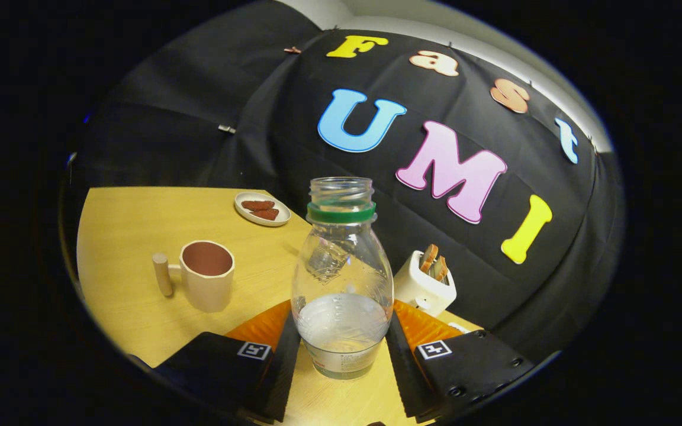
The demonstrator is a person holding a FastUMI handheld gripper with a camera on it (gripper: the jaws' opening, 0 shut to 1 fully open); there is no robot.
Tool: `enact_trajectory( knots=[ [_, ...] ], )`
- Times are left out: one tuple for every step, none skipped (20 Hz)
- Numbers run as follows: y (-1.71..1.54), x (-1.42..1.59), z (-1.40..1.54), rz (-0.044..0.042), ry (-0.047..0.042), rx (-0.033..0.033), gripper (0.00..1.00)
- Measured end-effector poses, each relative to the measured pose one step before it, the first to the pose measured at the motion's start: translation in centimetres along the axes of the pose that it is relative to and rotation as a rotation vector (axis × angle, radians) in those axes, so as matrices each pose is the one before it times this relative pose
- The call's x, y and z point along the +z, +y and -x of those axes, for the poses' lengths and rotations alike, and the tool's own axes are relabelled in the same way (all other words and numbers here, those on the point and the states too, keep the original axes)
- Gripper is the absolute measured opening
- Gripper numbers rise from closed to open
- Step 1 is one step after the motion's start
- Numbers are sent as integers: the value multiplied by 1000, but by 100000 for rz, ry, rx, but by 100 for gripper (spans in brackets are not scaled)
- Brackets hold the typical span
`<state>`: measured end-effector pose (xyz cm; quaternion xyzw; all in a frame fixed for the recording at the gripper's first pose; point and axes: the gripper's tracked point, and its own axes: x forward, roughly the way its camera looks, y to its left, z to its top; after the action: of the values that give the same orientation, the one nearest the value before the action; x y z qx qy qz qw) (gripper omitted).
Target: Take the bottle from table, then pour the juice into the cup, finally place the bottle on the coaster
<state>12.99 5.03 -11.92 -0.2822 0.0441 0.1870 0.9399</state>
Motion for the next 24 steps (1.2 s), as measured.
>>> enact_trajectory(
  knots=[
    [450, 215, -317, 2784, 366, 607, 74],
    [355, -7, -447, 2518, 1032, 222, 74],
    [442, -21, -445, 1887, 1018, 590, 74],
    [476, 83, -348, 1552, 823, 513, 74],
    [431, 82, -369, 1764, 699, 329, 74],
    [268, -3, -272, 2197, 987, -143, 74],
    [229, -11, -302, 2672, 1096, -399, 74],
    [301, -110, -304, 2852, 1185, -407, 74],
    [252, -207, -247, 2940, 1196, -359, 74],
    [-37, -31, -304, 3075, 1079, -586, 74],
    [75, -100, -191, 3162, 989, -568, 74],
    [182, -188, -105, 3057, 876, -420, 74],
    [185, -166, -127, 2917, 655, -72, 74],
    [232, 14, -148, 2759, 519, -107, 74],
    [-6, -48, -152, 2790, 680, -80, 74],
    [139, -206, -123, 2706, 767, -414, 74],
    [147, -151, -25, 2212, 729, -477, 74],
    [106, -216, -263, 1626, 899, -39, 74],
    [169, -38, -208, 1076, 739, 123, 74],
    [168, 124, -346, 1144, 621, -62, 74],
    [133, 81, -195, 1533, 490, -92, 74],
    [204, 83, -232, 1940, 439, 47, 74],
    [213, 92, -217, 2015, 438, 157, 74],
    [382, -36, -204, 2309, 330, 477, 74]
  ],
)
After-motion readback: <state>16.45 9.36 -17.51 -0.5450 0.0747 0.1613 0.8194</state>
